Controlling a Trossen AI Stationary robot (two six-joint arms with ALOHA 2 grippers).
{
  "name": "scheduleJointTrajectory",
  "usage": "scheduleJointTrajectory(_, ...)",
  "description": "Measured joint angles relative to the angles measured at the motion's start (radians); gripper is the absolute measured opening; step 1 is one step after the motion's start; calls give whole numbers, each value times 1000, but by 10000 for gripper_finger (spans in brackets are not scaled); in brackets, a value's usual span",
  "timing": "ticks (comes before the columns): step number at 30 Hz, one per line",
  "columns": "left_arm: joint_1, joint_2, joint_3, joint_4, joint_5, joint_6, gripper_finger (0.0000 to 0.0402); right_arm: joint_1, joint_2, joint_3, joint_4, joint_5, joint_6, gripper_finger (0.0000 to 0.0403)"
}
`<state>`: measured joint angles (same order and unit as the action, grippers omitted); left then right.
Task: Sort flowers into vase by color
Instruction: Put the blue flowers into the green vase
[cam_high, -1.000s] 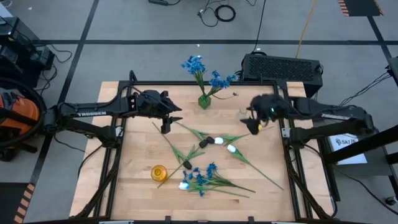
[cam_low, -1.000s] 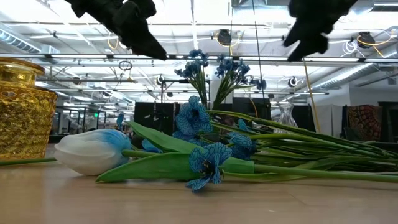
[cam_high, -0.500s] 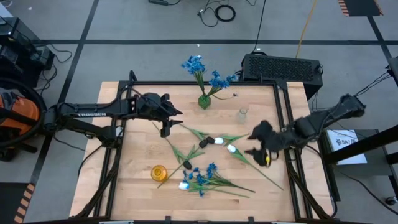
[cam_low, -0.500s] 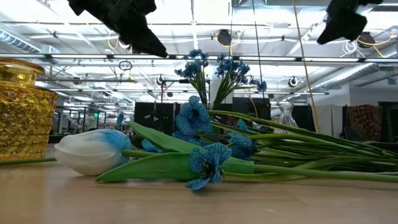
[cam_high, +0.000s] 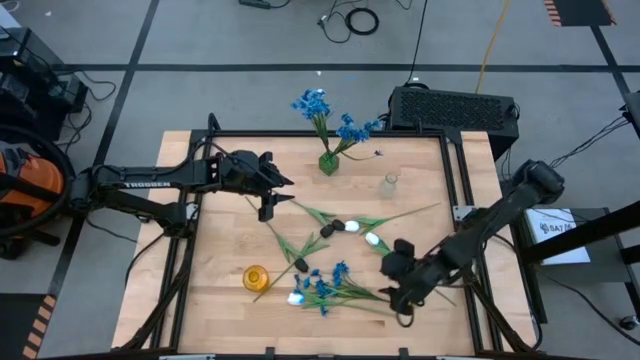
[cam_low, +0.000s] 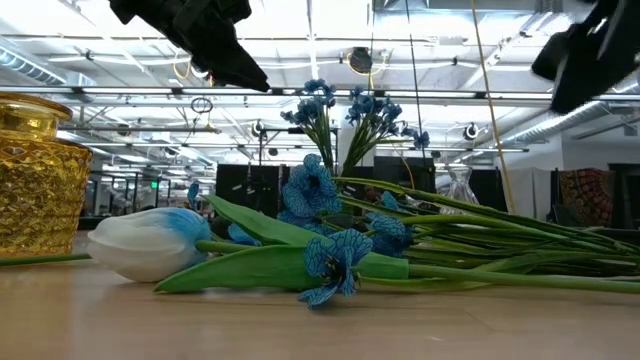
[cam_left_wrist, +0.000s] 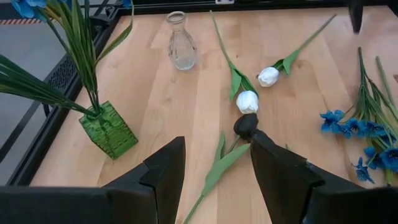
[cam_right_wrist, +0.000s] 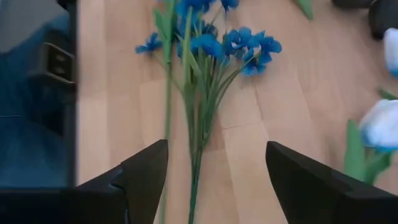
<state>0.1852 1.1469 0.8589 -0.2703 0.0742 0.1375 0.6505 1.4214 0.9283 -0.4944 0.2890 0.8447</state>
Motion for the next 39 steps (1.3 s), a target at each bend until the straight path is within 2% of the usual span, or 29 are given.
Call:
scheduleJointTrajectory(6,0,0,0,0,0,-1,189,-69,151,-2,142,-8,-100,262)
scheduleJointTrajectory(10,-3,0,0,-2,0,-1,189,-125,215,-2,229,-85,-176,269)
scheduleJointTrajectory(17,-4,0,0,-5,0,0,189,-186,297,-2,298,-169,-203,269)
scheduleJointTrajectory(24,-4,0,0,-5,0,0,189,-195,373,0,320,-208,-229,258)
scheduleJointTrajectory(29,-4,0,0,-4,0,0,189,-200,392,3,329,-200,-237,194)
scheduleJointTrajectory(36,-4,0,0,0,0,1,189,-209,366,0,329,-222,-271,35)
scheduleJointTrajectory(37,-4,0,0,1,0,1,189,-212,351,0,320,-226,-277,19)
scheduleJointTrajectory(39,-4,0,0,1,-3,1,189,-211,308,-2,295,-226,-284,12)
